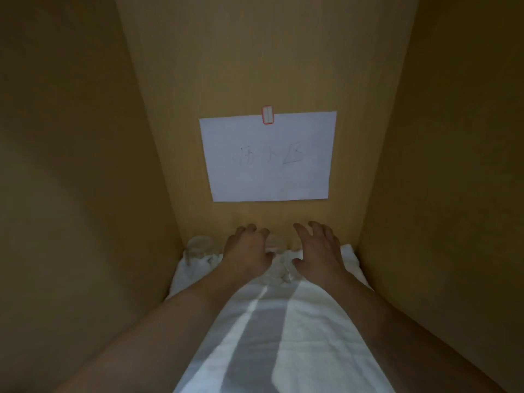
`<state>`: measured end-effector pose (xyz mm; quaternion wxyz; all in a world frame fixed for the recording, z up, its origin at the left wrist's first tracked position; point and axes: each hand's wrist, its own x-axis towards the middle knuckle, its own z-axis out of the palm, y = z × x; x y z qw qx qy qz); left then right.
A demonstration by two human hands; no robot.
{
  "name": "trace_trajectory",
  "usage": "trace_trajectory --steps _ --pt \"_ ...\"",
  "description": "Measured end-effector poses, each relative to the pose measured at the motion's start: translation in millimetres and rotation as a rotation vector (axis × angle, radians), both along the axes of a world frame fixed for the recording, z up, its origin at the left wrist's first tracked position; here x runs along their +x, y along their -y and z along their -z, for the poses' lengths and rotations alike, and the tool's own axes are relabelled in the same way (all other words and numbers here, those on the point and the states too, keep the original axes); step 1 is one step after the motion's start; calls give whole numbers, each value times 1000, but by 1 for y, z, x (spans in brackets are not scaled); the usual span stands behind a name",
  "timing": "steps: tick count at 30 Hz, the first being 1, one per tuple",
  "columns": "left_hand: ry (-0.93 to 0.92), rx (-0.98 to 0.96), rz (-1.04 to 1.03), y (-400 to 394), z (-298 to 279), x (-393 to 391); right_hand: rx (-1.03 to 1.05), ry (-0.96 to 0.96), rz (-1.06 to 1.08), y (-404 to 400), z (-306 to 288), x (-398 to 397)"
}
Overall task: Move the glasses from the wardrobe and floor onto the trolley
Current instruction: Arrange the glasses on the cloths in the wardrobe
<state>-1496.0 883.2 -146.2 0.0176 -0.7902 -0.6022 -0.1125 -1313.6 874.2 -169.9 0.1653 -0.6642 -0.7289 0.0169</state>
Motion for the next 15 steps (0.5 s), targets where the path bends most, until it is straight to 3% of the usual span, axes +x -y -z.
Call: trace_trajectory --steps 15 --pt "108 -48 -204 121 51 -46 -87 16 -232 85 34 -45"
